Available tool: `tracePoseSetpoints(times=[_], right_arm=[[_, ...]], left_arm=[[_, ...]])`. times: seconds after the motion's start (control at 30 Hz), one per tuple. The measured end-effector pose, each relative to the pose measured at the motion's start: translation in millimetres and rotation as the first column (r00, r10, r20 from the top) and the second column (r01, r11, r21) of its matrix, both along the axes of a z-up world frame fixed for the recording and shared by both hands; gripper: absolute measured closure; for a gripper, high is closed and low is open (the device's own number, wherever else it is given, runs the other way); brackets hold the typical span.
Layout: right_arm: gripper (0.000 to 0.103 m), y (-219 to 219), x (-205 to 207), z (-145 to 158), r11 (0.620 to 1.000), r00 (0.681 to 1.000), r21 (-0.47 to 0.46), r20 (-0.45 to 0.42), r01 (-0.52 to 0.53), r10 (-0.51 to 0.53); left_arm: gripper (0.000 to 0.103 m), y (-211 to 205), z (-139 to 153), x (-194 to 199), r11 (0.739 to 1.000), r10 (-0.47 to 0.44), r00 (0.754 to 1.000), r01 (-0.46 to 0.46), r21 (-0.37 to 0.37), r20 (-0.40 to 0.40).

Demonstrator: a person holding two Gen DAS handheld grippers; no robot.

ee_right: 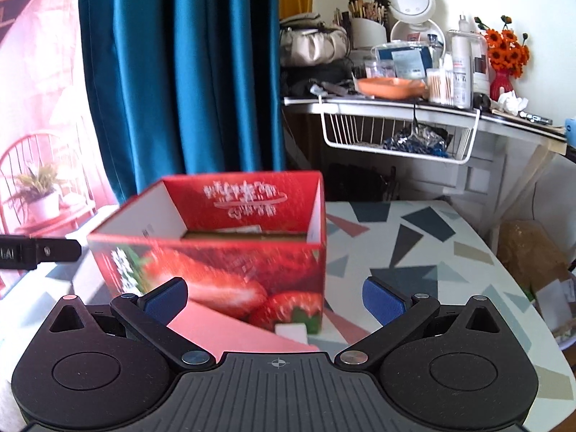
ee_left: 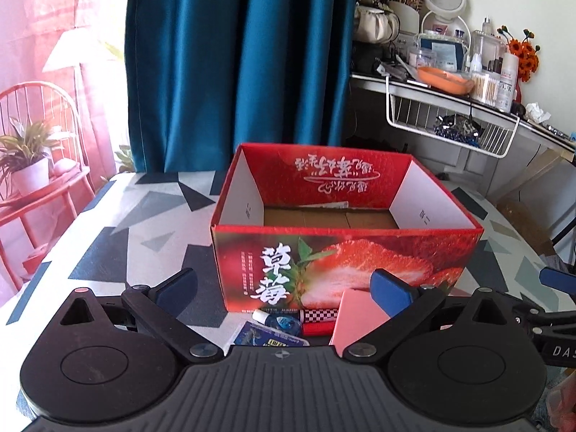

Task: Organize rigid objects
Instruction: 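Move both grippers to the pink flat case and grasp its edges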

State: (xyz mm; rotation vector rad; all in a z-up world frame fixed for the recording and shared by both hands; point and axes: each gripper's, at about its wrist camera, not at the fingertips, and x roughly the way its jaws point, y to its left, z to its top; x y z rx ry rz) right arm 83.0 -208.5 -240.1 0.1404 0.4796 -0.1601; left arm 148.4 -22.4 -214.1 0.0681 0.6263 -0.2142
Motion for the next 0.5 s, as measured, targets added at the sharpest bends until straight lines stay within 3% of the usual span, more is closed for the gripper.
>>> tracePoseSetpoints(times=[0.17,0.37,0.5], right_arm=[[0.007,-8,1,-39,0.998,0.997,0.056,-0.079,-0.016,0.021],[0.012,-7,2,-54,0.993,0.99,0.1,-0.123,-0.064,0.076],[0.028,-5,4,-62,0.986,0.981,0.145,-0.16,-0.086,0.109]], left_arm=[[0.004,-8,-28,7,0.999,-0.035,0.998,0.036,0.015,-0.045],[0.018,-13,-45,17,0.997,-0.076,0.993,0.077,0.003,-0.086],[0.038,-20,-52,22,0.994,-0.113,0.988,0.111,-0.017,-0.106]])
